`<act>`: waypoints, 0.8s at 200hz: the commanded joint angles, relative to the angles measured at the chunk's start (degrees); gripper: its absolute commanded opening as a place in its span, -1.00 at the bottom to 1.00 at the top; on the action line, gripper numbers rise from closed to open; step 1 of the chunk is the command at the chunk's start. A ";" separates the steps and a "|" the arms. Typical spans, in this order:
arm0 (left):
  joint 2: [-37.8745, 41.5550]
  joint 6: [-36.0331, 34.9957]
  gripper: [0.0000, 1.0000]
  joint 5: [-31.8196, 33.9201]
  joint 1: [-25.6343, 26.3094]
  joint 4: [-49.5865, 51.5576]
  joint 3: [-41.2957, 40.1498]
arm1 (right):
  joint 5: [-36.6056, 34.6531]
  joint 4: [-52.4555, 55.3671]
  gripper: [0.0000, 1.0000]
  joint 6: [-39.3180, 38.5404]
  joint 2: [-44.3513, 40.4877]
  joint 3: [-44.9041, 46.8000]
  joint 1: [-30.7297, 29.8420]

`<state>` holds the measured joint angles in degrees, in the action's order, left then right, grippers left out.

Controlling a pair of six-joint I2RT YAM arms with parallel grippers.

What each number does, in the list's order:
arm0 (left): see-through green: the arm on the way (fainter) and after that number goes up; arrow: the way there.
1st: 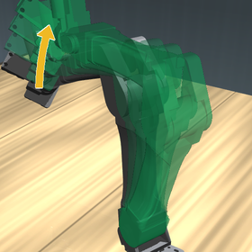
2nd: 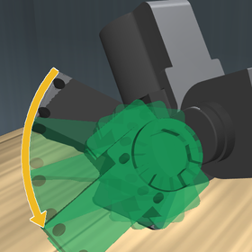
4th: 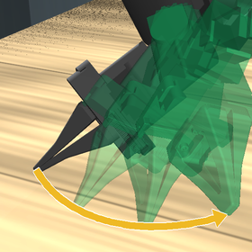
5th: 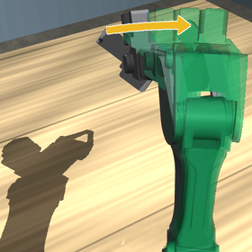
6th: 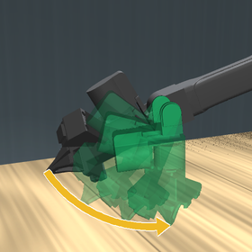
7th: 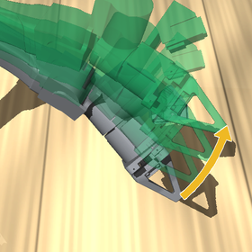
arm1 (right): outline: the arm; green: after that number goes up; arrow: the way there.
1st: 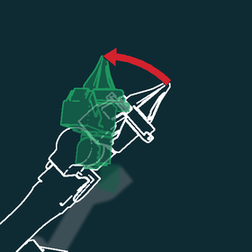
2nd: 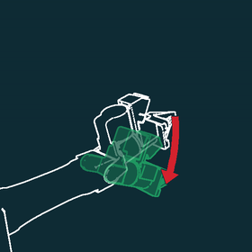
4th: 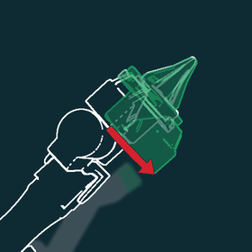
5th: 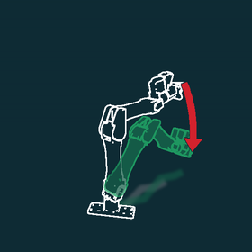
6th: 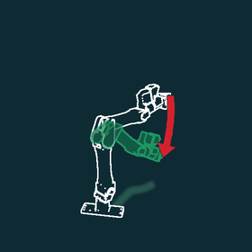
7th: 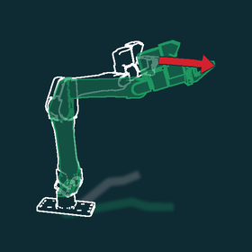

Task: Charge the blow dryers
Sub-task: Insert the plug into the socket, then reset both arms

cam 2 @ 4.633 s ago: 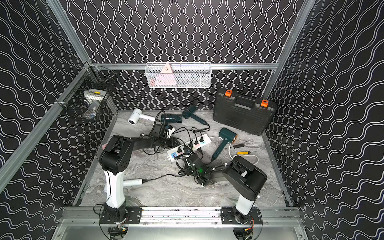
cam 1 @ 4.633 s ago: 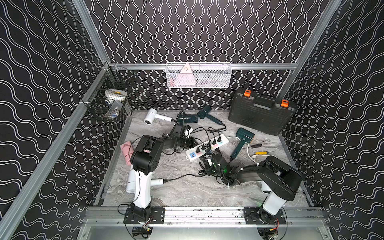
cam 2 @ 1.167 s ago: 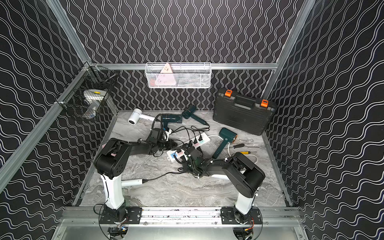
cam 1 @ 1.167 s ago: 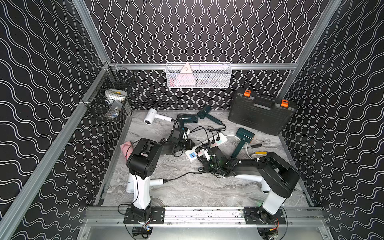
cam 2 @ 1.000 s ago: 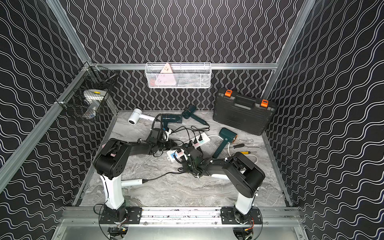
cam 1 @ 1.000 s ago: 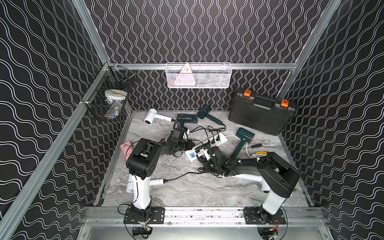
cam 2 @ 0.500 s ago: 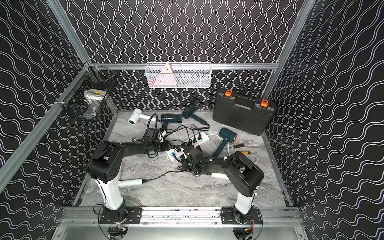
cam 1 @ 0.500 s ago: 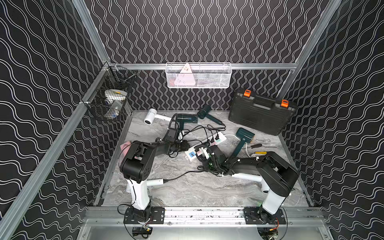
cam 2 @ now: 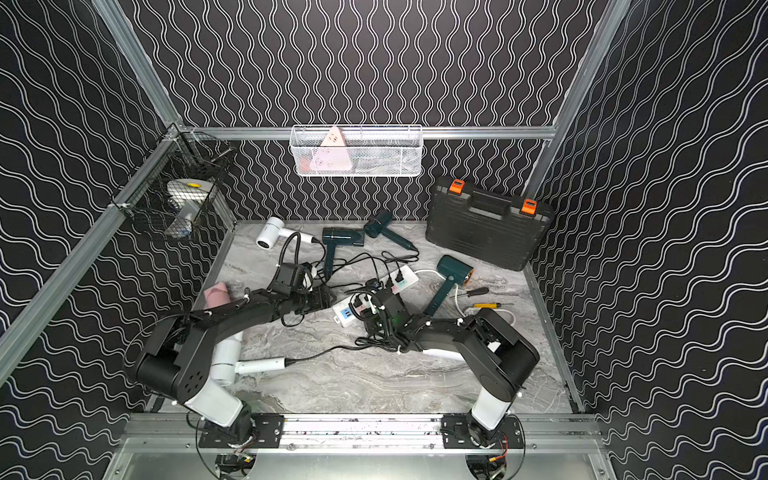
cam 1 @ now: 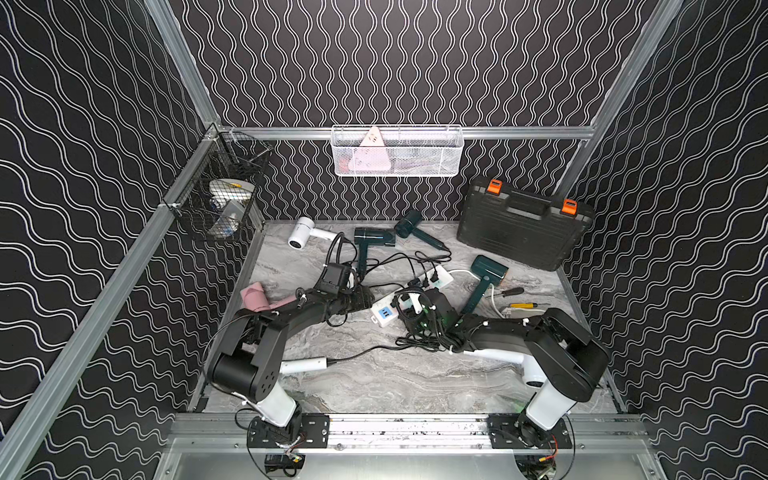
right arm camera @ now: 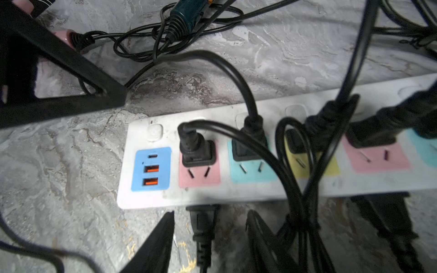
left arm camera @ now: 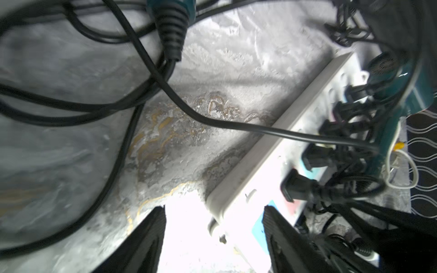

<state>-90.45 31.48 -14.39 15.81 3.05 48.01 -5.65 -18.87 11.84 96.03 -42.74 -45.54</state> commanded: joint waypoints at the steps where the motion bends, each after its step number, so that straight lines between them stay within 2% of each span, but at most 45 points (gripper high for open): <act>1: 3.25 0.77 0.55 2.96 0.03 1.77 -0.58 | 0.09 -0.80 0.24 1.31 -3.67 2.26 0.00; 13: 5.38 1.24 0.66 3.15 0.12 2.04 -1.25 | 0.65 0.07 0.40 1.67 -6.49 3.45 0.01; 17: 6.05 1.52 0.77 3.10 0.22 1.92 -1.44 | 0.76 0.42 0.49 1.62 -7.56 3.81 0.01; 20: 6.68 1.70 0.82 3.06 0.36 1.89 -1.64 | 0.92 0.80 0.58 1.70 -8.40 3.97 0.01; 26: 7.76 2.18 0.89 3.05 0.75 1.80 -2.00 | 1.26 1.52 0.91 1.76 -10.03 4.30 0.01; 29: 8.36 2.30 0.94 3.05 1.17 1.85 -2.16 | 1.51 1.96 0.98 1.77 -10.79 4.47 0.01; 64: 16.50 2.75 0.98 5.60 5.19 5.05 -2.26 | 1.41 6.34 0.99 1.18 -23.13 6.25 -0.04; 86: 23.18 1.73 0.98 7.31 5.98 7.74 -1.53 | -3.19 9.90 0.99 0.86 -31.94 6.53 -0.08; 118: 34.84 -0.05 0.98 13.57 7.98 10.21 -2.00 | -9.11 17.02 0.99 -2.11 -42.93 5.16 -0.08; 139: 40.71 -1.15 0.98 16.81 9.28 9.20 -3.94 | -11.64 20.17 0.99 -4.11 -46.75 3.77 0.01; 160: 43.74 -1.81 0.98 21.32 9.69 9.54 -5.41 | -11.05 23.66 0.99 -6.89 -46.66 1.07 0.33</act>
<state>-49.04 31.53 -0.21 25.08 11.29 43.94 -14.46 -0.91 8.64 49.39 -39.55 -45.54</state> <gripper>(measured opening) 0.989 0.996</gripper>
